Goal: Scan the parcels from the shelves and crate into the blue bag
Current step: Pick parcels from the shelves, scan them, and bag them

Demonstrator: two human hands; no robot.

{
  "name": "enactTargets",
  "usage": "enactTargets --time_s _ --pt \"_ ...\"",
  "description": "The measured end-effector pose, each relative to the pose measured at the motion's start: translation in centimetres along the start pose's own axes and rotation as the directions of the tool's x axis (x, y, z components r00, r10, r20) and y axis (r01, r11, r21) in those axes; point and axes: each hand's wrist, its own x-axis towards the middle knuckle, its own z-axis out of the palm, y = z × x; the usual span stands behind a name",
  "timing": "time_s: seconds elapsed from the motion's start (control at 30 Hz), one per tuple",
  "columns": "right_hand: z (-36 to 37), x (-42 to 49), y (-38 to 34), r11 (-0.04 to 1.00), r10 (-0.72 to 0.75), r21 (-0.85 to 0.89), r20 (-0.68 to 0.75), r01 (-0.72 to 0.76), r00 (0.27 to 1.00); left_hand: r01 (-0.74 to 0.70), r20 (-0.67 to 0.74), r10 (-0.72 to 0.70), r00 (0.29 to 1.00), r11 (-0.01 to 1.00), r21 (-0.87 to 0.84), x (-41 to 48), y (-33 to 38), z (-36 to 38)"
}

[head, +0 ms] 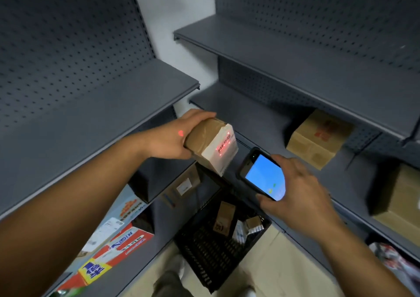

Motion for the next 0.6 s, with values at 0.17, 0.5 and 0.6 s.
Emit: enactTargets --time_s 0.17,0.5,0.6 --pt "-0.9 -0.9 -3.3 0.991 -0.133 -0.008 0.019 0.134 0.991 0.071 -0.05 -0.071 0.996 0.997 0.015 -5.3 -0.6 -1.3" --pt "0.8 -4.4 -12.3 0.969 -0.224 -0.08 0.096 0.232 0.97 0.135 -0.168 -0.13 0.977 0.991 0.023 -18.3 -3.4 -3.3" --pt "1.3 -6.6 -15.3 0.965 -0.247 -0.07 0.07 0.252 0.966 0.164 -0.165 -0.154 0.974 0.985 0.047 -22.4 -4.9 -3.2"
